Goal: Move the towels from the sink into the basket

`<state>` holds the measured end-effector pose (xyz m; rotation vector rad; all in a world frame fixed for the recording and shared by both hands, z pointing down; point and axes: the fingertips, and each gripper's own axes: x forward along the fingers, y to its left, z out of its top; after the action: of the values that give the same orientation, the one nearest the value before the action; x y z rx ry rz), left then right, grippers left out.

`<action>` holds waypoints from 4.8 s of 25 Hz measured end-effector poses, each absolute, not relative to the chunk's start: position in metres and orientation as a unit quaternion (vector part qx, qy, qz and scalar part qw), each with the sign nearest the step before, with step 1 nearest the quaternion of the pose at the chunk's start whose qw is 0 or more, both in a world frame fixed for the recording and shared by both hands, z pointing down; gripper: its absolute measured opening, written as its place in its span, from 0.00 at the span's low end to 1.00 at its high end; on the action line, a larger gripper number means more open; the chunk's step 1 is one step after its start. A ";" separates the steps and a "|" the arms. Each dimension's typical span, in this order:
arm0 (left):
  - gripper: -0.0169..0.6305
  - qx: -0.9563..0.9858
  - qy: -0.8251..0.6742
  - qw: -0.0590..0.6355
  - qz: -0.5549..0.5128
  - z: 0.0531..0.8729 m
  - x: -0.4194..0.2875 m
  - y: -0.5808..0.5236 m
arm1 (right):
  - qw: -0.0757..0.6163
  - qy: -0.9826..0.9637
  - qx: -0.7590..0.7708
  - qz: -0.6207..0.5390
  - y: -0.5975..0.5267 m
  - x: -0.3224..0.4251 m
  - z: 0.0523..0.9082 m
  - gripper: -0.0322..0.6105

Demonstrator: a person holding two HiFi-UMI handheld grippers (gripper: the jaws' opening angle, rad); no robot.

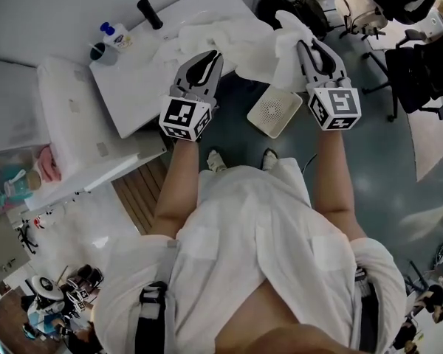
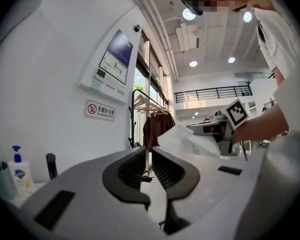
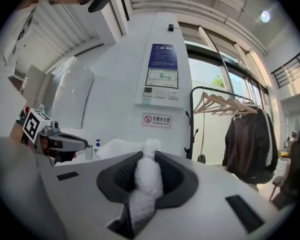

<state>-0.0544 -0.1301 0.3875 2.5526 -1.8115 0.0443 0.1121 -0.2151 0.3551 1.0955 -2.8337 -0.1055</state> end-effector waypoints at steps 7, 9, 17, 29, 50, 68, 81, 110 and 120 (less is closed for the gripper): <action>0.07 0.815 -0.579 0.016 0.008 0.399 -0.002 -0.142 | 0.072 -0.924 0.376 -0.020 -0.224 0.174 0.380 0.18; 0.07 0.813 -0.581 0.019 0.006 0.403 0.009 -0.147 | 0.078 -0.924 0.375 -0.018 -0.228 0.186 0.387 0.18; 0.07 0.803 -0.596 0.019 -0.004 0.409 0.039 -0.156 | 0.110 -0.924 0.366 -0.005 -0.240 0.220 0.422 0.18; 0.07 0.802 -0.597 0.024 0.014 0.420 0.056 -0.154 | 0.168 -0.913 0.369 0.044 -0.245 0.239 0.497 0.19; 0.07 0.801 -0.598 0.025 0.014 0.419 0.055 -0.156 | 0.162 -0.907 0.386 0.038 -0.257 0.245 0.496 0.10; 0.07 0.768 -0.640 0.023 0.002 0.409 -0.011 -0.126 | 0.164 -0.931 0.327 0.012 -0.241 0.168 0.475 0.10; 0.07 0.736 -0.677 0.025 0.009 0.406 -0.137 -0.079 | 0.169 -0.948 0.270 0.008 -0.212 0.030 0.473 0.10; 0.10 0.760 -0.649 0.033 0.014 0.425 -0.282 -0.065 | 0.264 -0.917 0.284 0.094 -0.207 -0.126 0.560 0.67; 0.12 0.765 -0.642 0.042 0.026 0.434 -0.289 -0.112 | 0.325 -0.898 0.278 0.101 -0.263 -0.142 0.601 0.78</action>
<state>-0.2893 -0.1117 0.4337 2.3425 -1.9643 0.0807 -0.1425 -0.2632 0.6006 0.7281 -2.3552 0.2656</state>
